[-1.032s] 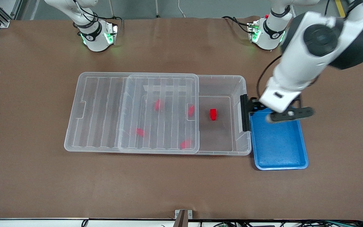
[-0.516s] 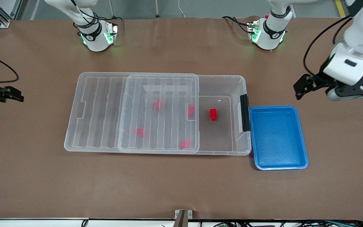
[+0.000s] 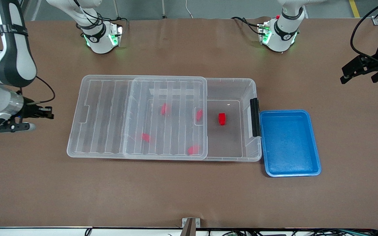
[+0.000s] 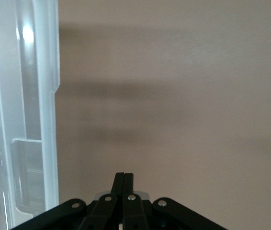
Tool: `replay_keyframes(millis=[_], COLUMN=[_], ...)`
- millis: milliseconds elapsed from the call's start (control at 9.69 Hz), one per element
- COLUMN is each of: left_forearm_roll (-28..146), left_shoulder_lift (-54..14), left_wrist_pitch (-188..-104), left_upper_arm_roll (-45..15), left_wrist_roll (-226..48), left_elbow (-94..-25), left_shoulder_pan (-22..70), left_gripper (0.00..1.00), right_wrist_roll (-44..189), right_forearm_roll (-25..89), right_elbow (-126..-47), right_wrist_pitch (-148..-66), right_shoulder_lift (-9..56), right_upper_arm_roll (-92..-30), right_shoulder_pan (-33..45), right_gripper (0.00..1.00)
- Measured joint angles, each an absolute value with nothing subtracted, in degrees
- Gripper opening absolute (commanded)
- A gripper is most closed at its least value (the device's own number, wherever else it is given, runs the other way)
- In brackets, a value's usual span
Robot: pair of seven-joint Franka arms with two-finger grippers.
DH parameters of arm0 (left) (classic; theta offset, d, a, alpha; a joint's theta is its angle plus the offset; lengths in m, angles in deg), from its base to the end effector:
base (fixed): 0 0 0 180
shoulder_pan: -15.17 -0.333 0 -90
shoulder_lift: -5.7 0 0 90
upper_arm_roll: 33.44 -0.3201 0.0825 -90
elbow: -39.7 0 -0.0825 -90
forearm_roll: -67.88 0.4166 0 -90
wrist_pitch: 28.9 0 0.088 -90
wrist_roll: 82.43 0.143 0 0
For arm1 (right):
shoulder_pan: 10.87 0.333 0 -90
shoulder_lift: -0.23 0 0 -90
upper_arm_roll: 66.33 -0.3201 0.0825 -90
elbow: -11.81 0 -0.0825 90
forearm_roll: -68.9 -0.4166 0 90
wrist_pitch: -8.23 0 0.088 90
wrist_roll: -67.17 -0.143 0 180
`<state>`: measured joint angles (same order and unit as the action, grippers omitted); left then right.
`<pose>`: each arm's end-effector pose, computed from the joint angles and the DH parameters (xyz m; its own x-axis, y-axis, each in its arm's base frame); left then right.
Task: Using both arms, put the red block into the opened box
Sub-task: 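Push the clear lid back over the box with the right gripper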
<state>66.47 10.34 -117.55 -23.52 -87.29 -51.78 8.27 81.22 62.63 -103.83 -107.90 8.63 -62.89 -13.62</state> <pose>0.5594 -0.0368 0.6232 0.9991 0.0317 0.0294 0.0313 -0.9994 0.0132 0.5852 -0.0534 0.3195 0.9894 0.0881 -0.1151 0.0751 -0.9907 -0.1131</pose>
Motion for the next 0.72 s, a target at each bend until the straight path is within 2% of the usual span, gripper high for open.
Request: replay_keyframes(millis=[722], left_forearm_roll=[66.5], left_shoulder_lift=[10.8], left_wrist_pitch=[-116.8], left_upper_arm_roll=[-23.2], left_wrist_roll=[-87.3], left_elbow=[-52.6], left_shoulder_pan=[8.3], left_gripper=[1.0], right_wrist_roll=[81.5], right_forearm_roll=[57.8], right_elbow=[-106.8], right_wrist_pitch=[-108.6], right_shoulder_lift=[9.1], right_upper_arm_roll=[-67.1], right_shoulder_pan=[-13.0], right_gripper=[0.0])
